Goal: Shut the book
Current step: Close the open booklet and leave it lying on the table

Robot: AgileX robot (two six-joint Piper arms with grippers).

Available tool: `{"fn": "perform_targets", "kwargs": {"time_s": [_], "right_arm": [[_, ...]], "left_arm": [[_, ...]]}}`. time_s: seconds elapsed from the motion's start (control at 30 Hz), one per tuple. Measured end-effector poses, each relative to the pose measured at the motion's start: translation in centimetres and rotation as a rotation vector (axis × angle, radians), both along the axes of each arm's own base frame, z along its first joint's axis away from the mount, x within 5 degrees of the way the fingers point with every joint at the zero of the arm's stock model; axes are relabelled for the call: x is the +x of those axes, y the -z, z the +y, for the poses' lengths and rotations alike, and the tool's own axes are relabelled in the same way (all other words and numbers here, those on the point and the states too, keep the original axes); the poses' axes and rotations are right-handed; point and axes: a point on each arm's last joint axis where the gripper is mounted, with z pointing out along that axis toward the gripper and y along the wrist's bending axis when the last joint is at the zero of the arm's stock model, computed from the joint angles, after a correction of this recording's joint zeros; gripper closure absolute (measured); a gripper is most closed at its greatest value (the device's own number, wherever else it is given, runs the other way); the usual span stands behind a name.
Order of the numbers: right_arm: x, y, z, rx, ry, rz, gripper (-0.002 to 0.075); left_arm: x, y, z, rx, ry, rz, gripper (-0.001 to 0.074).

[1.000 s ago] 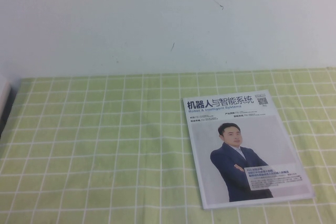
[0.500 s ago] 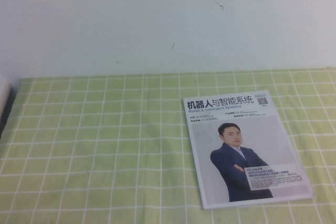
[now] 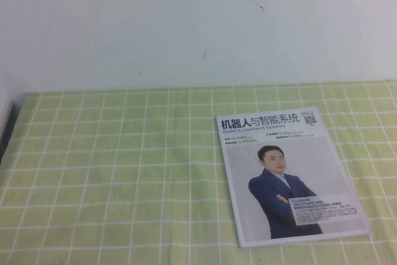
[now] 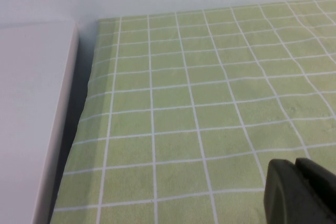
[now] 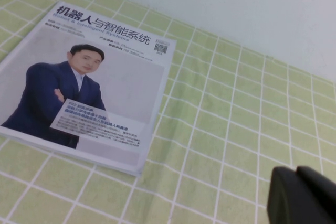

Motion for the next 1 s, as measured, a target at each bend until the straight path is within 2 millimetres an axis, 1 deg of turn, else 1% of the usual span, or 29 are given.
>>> {"fn": "perform_targets", "kwargs": {"time_s": [0.1,0.23,0.3,0.43,0.5,0.53,0.63,0.7,1.0], "right_arm": [[0.5,0.9,-0.1,0.0,0.014,-0.017,0.0729],[1.1,3.0,-0.7,-0.065,0.07,-0.074,0.0729],[1.2,3.9,-1.0,-0.07,0.101,-0.115,0.0729],[1.5,6.4,-1.2,0.012,0.169,-0.138,0.0729],[1.7,8.1,-1.3,0.08,0.201,-0.099,0.0729],[1.7,8.7,-1.3,0.116,0.217,-0.07,0.0729],[1.7,8.8,-1.3,0.247,0.273,-0.054,0.0729],[1.6,8.8,-1.3,0.3,0.296,-0.05,0.0729],[1.6,8.8,-1.4,0.325,0.309,-0.049,0.0729]], "left_arm": [[0.0,0.0,0.0,0.0,0.0,0.0,0.0738],[0.0,0.0,0.0,0.0,0.0,0.0,0.0738],[0.0,0.0,0.0,0.0,0.0,0.0,0.0738],[0.0,0.0,0.0,0.0,0.0,0.0,0.0738],[0.0,0.0,0.0,0.0,0.0,0.0,0.0738],[0.0,0.0,0.0,0.0,0.0,0.0,0.0738],[0.0,0.0,0.0,-0.002,0.0,0.0,0.0738],[0.0,0.0,0.0,-0.002,0.0,0.0,0.0738],[0.0,0.0,0.0,-0.002,0.0,0.0,0.0738]]}}
